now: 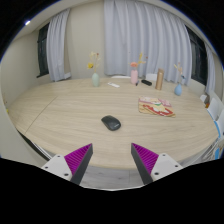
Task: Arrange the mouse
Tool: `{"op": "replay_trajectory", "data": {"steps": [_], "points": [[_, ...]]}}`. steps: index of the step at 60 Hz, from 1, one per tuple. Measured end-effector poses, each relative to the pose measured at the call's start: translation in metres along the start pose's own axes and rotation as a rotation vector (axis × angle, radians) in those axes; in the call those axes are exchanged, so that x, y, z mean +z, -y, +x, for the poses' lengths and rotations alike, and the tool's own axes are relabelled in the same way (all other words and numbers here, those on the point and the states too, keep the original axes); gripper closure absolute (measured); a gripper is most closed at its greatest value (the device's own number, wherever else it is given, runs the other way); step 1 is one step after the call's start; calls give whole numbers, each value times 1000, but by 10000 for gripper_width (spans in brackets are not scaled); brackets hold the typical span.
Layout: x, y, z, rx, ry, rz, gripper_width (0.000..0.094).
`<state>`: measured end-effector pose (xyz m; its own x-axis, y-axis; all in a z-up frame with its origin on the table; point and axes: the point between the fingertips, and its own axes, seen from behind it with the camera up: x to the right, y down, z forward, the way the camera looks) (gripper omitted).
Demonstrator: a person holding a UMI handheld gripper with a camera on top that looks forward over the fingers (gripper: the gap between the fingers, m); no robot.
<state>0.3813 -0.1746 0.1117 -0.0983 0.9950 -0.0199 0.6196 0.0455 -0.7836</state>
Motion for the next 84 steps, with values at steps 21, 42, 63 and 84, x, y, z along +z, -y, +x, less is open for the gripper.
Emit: {"op": "replay_trajectory", "data": {"steps": [21, 42, 63, 84], "points": [[112, 24, -12, -1, -53, 21, 86], [221, 36, 13, -5, -126, -34, 85], [264, 55, 36, 16, -165, -34, 83], [271, 56, 34, 63, -160, -59, 496]]}}
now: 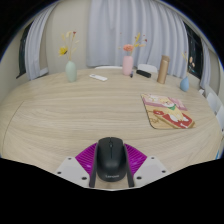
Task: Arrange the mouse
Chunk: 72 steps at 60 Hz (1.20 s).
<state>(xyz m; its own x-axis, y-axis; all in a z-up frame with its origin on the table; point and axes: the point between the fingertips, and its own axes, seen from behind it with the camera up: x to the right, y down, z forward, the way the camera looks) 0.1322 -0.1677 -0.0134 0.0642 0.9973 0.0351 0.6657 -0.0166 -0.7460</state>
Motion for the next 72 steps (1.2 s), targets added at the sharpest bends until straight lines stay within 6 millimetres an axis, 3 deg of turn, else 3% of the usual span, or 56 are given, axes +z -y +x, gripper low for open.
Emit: {"op": "replay_trajectory", "data": {"steps": [13, 17, 23, 33, 38, 42, 48, 54, 60, 72], "points": [[-6, 2, -1, 35, 19, -27, 585], [-19, 18, 5, 34, 16, -5, 585], [-42, 62, 19, 52, 31, 47, 584], [-53, 161, 95, 35, -20, 152, 583], [-39, 198, 148, -3, -70, 194, 583], [-17, 212, 183, -15, -81, 200, 583], [26, 207, 230, -18, -81, 163, 585], [70, 182, 254, -19, -51, 111, 585], [101, 152, 261, -5, -7, 51, 583], [122, 104, 260, -12, 36, -23, 574]]}}
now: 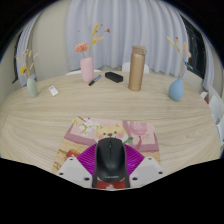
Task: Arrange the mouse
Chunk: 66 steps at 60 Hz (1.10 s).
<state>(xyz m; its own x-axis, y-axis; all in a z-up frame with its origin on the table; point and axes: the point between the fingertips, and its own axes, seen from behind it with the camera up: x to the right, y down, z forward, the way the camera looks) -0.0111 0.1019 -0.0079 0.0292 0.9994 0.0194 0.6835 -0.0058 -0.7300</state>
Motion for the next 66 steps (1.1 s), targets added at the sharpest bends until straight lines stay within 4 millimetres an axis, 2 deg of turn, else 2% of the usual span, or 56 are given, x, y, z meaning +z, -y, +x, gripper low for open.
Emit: {"op": "replay_trajectory", "data": {"steps": [5, 10, 11, 13, 14, 15, 17, 22, 29, 35, 43, 49, 55, 66], "points": [[0, -3, 0, -1, 7, 5, 538], [-1, -5, 3, -2, -7, -8, 428], [-2, -4, 3, 3, -11, -8, 383], [-6, -2, 7, 15, -25, -5, 221], [-8, 1, 8, 21, -34, -1, 78], [-11, 4, 10, 25, -41, 6, 58], [-20, 9, 13, 34, -53, 16, 103], [-48, 22, 9, 54, -49, 41, 77], [-106, 26, -6, 65, -53, 39, 77], [-161, 14, -31, 55, -39, 42, 78], [-218, -22, -67, 67, -6, 23, 84], [-244, -53, -83, 66, -12, 9, 84], [-262, -78, -97, 53, -13, -8, 82], [-274, -99, -96, 40, -50, -20, 82]]}}
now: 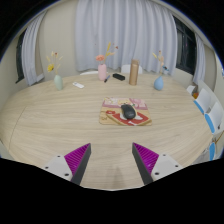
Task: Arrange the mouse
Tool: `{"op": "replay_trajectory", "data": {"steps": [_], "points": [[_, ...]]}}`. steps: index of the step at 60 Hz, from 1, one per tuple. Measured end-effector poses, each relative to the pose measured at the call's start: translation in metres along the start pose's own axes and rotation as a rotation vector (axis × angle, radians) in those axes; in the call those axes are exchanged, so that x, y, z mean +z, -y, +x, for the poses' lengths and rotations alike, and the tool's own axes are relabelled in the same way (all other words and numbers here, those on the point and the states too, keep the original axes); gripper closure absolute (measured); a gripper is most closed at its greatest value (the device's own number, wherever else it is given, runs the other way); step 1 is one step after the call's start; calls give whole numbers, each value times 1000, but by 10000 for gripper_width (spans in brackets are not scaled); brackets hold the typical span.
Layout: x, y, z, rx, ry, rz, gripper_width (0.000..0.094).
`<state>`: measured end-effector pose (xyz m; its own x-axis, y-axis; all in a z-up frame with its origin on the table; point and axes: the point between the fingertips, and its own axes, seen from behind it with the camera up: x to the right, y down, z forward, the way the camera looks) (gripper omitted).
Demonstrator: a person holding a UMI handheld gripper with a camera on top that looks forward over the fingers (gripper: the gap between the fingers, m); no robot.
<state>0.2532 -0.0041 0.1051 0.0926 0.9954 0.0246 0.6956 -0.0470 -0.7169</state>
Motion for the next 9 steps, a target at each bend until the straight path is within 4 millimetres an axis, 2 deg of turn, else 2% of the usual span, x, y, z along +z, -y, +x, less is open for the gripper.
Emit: {"op": "replay_trajectory", "data": {"steps": [9], "points": [[-4, -3, 6, 15, -25, 0, 84]]}}
